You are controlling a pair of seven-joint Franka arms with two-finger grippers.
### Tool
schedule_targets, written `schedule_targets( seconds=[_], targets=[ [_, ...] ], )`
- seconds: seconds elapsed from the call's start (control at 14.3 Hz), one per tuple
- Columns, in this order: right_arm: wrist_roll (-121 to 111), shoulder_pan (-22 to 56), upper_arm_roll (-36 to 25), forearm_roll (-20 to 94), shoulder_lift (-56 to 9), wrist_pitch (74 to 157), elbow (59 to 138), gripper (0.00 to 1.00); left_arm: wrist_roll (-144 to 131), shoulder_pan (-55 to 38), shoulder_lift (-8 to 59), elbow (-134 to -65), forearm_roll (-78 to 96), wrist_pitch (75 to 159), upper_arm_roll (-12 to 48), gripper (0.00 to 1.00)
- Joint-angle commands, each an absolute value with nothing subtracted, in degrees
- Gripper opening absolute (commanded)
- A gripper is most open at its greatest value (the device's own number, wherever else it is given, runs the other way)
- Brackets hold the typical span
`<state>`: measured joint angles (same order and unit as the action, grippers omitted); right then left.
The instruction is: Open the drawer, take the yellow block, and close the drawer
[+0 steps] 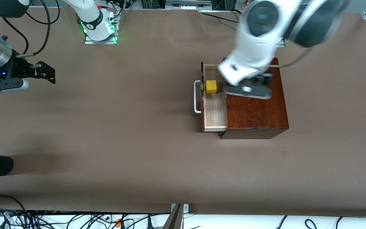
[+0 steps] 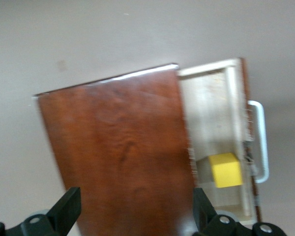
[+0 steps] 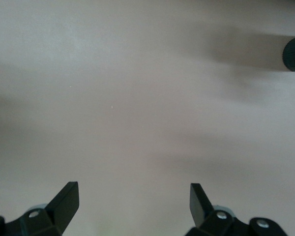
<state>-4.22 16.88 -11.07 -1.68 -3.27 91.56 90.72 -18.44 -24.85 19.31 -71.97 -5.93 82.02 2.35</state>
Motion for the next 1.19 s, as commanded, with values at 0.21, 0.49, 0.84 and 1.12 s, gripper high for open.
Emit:
schedule_targets(
  seconds=[0.21, 0.49, 0.84, 1.12],
  targets=[
    [-4.9, 17.3, -9.8, -1.4, -2.5, 90.5, 89.8, 1.00, -16.2, -14.6, 17.3, -70.8, -4.6, 76.3, 3.1, 1.00],
    [-4.6, 17.3, -9.0, -0.8, -2.2, 87.4, 89.7, 1.00, -11.4, -10.8, 15.2, -71.9, -4.0, 77.1, 2.5, 1.00],
    [-8.1, 18.2, -5.8, 2.5, -4.3, 90.5, 88.1, 1.00, -9.7, -5.7, 9.1, -80.3, -2.5, 88.0, 2.5, 1.00],
    [-10.3, 23.4, -1.9, 2.4, -7.3, 88.4, 88.3, 1.00, -9.5, -4.2, 3.4, -88.8, 2.2, 92.1, 2.6, 1.00]
  ],
)
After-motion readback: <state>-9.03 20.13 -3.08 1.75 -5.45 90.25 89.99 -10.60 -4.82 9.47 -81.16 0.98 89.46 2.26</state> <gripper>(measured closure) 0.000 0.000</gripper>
